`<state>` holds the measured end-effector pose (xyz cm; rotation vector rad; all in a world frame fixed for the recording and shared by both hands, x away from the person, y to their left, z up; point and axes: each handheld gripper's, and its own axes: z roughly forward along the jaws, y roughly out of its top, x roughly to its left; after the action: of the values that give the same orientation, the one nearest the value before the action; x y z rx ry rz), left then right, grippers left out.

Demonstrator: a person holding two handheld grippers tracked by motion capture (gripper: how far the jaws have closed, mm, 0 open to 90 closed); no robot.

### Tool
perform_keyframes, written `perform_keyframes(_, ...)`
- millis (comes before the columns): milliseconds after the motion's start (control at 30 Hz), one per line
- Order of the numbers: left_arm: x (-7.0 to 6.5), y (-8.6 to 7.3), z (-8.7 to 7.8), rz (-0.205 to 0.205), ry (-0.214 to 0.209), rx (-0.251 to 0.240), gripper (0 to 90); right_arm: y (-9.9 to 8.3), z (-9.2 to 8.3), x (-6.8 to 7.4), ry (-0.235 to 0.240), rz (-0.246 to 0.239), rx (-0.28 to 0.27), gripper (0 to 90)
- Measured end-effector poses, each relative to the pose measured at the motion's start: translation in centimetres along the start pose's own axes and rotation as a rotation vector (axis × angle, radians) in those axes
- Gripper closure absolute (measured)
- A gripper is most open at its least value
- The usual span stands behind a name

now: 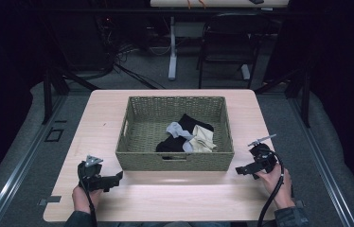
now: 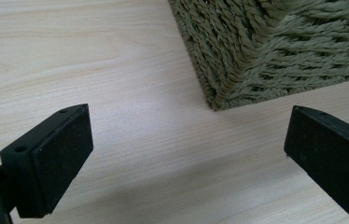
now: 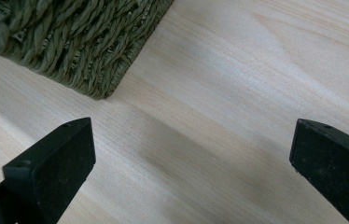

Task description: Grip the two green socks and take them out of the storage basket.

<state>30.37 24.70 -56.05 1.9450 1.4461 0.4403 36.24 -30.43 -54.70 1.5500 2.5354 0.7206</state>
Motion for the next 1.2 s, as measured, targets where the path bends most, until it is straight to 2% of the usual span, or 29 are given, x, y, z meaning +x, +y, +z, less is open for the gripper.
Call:
perform_keyframes(267,-0.1,0.0,0.0,0.000,-0.001,-0.005,1.1,0.0,0.0,0.1,-0.001,0.008,0.007,0.0)
perform_keyframes(433,-0.2,0.0,0.0,0.007,-0.002,0.002,1.1,-0.1,-0.2,-0.1,-0.006,-0.009,0.021,0.0)
perform_keyframes(533,-0.2,0.0,0.1,0.004,0.000,0.003,1.1,-0.1,-0.3,-0.1,-0.003,-0.002,0.010,0.0)
perform_keyframes(767,-0.1,-0.1,0.1,0.007,-0.002,0.007,1.1,0.3,-1.3,-0.2,-0.032,0.022,0.015,0.0)
perform_keyframes(900,-0.1,-0.1,0.0,0.000,0.004,-0.001,1.0,0.7,-2.0,-0.5,-0.036,0.024,0.043,0.0)
perform_keyframes(1067,-0.1,-0.1,0.1,0.005,-0.003,0.004,0.9,1.0,-3.3,-0.9,-0.032,0.029,0.026,1.0)
perform_keyframes(1100,-0.1,-0.1,0.1,0.004,-0.002,0.005,0.9,1.0,-3.4,-0.9,-0.031,0.042,0.016,0.7)
perform_keyframes(1200,-0.1,-0.2,0.1,-0.003,0.002,0.000,0.7,1.1,-3.7,-1.3,-0.023,0.041,0.024,0.1)
